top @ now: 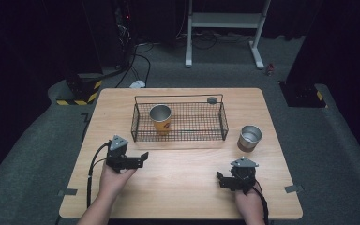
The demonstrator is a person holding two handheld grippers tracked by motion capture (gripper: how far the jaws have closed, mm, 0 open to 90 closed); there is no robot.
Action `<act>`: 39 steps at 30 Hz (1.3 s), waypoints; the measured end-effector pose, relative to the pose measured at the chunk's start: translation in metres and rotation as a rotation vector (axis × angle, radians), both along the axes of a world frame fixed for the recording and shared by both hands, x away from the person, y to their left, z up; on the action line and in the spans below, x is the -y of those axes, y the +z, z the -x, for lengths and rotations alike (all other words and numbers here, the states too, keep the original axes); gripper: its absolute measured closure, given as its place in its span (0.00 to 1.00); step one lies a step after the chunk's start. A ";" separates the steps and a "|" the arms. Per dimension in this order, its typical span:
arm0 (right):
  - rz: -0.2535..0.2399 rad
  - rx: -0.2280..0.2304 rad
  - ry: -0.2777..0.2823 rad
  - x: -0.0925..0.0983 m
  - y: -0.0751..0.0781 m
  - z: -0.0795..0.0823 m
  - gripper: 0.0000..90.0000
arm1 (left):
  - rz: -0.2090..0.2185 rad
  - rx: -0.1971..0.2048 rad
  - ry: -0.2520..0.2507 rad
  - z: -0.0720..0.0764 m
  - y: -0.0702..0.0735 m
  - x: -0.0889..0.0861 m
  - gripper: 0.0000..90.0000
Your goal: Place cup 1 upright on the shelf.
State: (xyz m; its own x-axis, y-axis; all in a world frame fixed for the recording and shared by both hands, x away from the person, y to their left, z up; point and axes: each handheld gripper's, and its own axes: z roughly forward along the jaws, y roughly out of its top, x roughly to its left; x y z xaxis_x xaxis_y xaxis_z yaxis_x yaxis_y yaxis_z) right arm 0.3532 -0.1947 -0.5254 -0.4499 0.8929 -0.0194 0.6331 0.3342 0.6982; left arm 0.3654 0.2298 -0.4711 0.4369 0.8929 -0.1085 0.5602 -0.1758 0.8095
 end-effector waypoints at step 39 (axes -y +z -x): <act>0.006 -0.006 0.022 0.003 0.001 0.002 0.11 | -0.173 -0.084 -0.017 0.035 -0.060 -0.018 0.03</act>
State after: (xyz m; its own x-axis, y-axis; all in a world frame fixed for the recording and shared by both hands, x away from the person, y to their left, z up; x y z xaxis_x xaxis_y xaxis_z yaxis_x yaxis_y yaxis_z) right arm 0.3511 -0.1977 -0.5242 -0.4700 0.8824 -0.0224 0.6295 0.3529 0.6922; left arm 0.3305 0.2473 -0.5307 0.4477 0.8942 0.0097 0.6200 -0.3182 0.7172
